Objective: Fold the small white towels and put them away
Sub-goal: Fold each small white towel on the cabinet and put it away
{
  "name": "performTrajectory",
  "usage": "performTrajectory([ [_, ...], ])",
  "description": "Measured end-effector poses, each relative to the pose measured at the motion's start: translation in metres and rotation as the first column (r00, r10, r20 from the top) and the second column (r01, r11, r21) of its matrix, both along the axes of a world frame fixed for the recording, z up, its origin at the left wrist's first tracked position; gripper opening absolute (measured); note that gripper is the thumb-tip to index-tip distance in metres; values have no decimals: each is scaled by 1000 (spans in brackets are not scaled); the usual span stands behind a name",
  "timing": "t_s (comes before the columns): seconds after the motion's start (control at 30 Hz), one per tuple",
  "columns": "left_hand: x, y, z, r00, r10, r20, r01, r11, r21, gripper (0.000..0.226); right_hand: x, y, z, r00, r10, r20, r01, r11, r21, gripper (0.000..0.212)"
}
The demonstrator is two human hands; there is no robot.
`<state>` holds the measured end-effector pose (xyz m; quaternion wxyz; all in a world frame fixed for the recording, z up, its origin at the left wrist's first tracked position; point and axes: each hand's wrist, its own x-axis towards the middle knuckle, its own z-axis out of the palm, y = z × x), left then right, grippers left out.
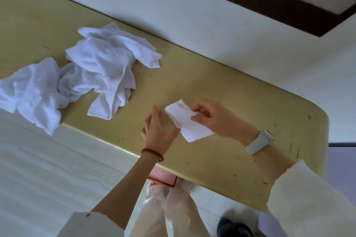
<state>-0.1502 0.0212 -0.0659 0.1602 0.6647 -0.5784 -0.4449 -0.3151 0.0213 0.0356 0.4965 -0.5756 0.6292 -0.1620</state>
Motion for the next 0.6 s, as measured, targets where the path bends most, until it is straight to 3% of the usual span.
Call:
performTrajectory([
  [0.03,3,-4,3,979,54,-198,-37,995,89,100,0,1,6,1000,-2,8,2,1000,-21,23],
  [0.1,12,-10,12,852,164,-497,-57,973,223,100,-1,3,14,998,-50,37,52,997,-53,23],
  [0.2,18,-13,26,727,200,-657,-3,958,288,59,-6,6,21,977,-172,129,178,983,-37,21],
  [0.27,19,-14,38,732,208,-649,-19,958,286,27,-10,7,20,950,-265,163,272,962,-20,23],
  [0.37,23,-7,52,801,216,-558,-112,970,214,9,-8,8,15,933,-325,153,330,944,-6,19],
  [0.53,66,19,72,851,353,-390,-333,935,120,10,38,12,6,957,-257,138,255,966,28,13],
  [0.6,98,41,82,848,437,-302,-436,897,74,7,75,17,7,980,-155,125,153,988,25,18],
])
